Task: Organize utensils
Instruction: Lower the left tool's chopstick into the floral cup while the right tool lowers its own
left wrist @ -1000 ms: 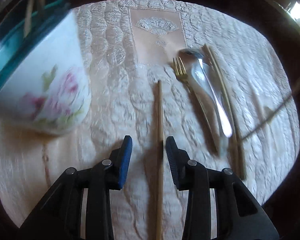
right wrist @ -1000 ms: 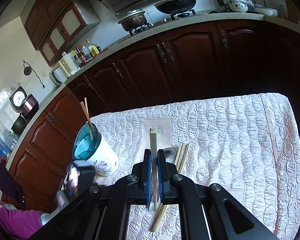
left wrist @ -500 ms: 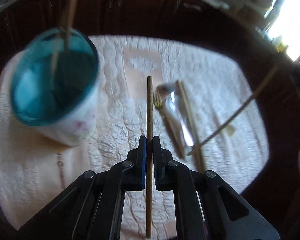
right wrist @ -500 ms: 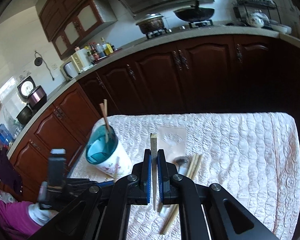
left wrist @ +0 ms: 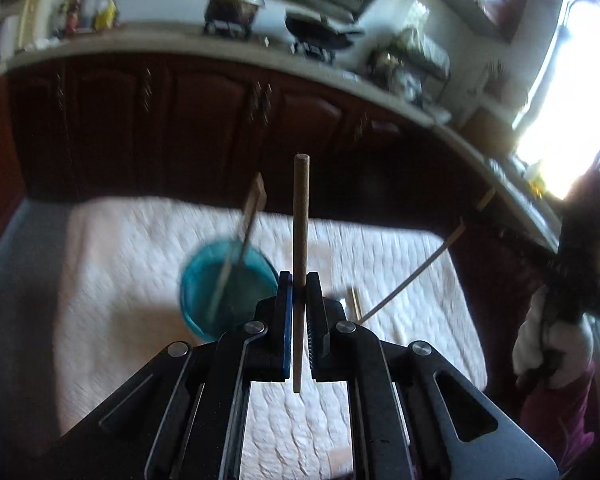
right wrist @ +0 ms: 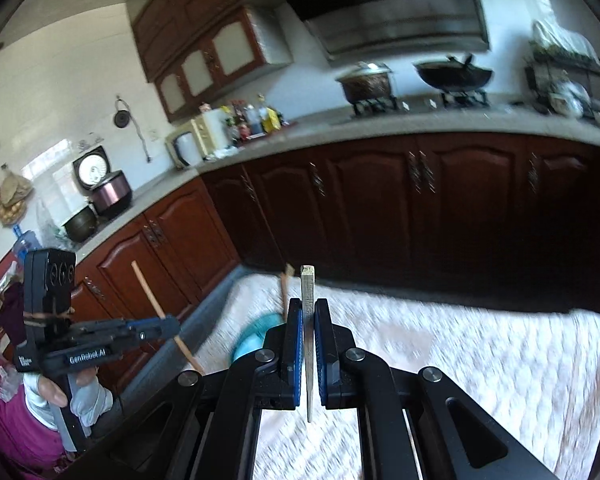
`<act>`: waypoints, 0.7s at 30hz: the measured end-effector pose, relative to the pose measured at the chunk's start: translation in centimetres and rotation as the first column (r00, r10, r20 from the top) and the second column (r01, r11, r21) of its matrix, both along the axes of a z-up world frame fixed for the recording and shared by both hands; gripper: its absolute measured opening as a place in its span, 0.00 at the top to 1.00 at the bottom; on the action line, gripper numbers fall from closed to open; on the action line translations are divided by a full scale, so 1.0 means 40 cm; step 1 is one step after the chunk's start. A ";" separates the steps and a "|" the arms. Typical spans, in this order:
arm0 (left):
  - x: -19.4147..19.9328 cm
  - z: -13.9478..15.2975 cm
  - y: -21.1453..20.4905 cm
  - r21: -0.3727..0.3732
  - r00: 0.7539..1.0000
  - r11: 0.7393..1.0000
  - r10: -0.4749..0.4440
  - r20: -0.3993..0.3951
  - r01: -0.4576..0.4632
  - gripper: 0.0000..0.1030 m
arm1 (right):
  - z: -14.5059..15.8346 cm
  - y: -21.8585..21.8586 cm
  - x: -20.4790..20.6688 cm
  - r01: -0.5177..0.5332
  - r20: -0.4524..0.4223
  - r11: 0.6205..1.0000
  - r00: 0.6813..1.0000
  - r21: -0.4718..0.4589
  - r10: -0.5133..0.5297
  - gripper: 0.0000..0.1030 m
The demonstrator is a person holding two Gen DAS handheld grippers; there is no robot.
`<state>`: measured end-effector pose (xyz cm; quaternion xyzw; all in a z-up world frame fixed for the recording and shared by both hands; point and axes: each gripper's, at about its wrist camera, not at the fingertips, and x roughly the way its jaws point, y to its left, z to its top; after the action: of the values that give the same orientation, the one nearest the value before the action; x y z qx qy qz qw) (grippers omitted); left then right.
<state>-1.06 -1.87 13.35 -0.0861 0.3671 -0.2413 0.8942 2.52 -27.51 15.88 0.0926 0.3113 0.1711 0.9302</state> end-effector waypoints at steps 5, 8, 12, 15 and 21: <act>0.046 0.081 0.057 0.007 0.994 0.997 0.072 0.084 -0.073 0.95 | 0.036 0.074 0.080 -0.014 0.030 1.000 0.999 -0.014 0.015 0.95; 0.089 0.089 0.078 0.022 0.986 0.991 0.126 0.106 -0.129 0.95 | 0.024 0.118 0.126 -0.018 0.027 0.999 0.999 -0.040 0.019 0.95; 0.146 0.044 0.078 0.053 0.982 0.983 0.168 0.090 -0.173 0.95 | -0.029 0.161 0.180 -0.023 -0.009 0.997 1.000 -0.071 0.023 0.95; 0.174 -0.011 0.069 0.097 0.978 0.975 0.192 0.079 -0.199 0.95 | -0.074 0.171 0.215 -0.024 -0.048 0.997 0.999 -0.076 0.021 0.95; 0.198 -0.108 0.050 0.149 0.977 0.966 0.206 0.051 -0.212 0.95 | -0.163 0.171 0.251 -0.042 -0.131 0.997 0.991 -0.071 0.032 0.95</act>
<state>6.84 0.13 9.05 -0.0508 0.3578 -0.1181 0.9249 12.57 -20.67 9.34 0.0637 0.3786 0.1704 0.9075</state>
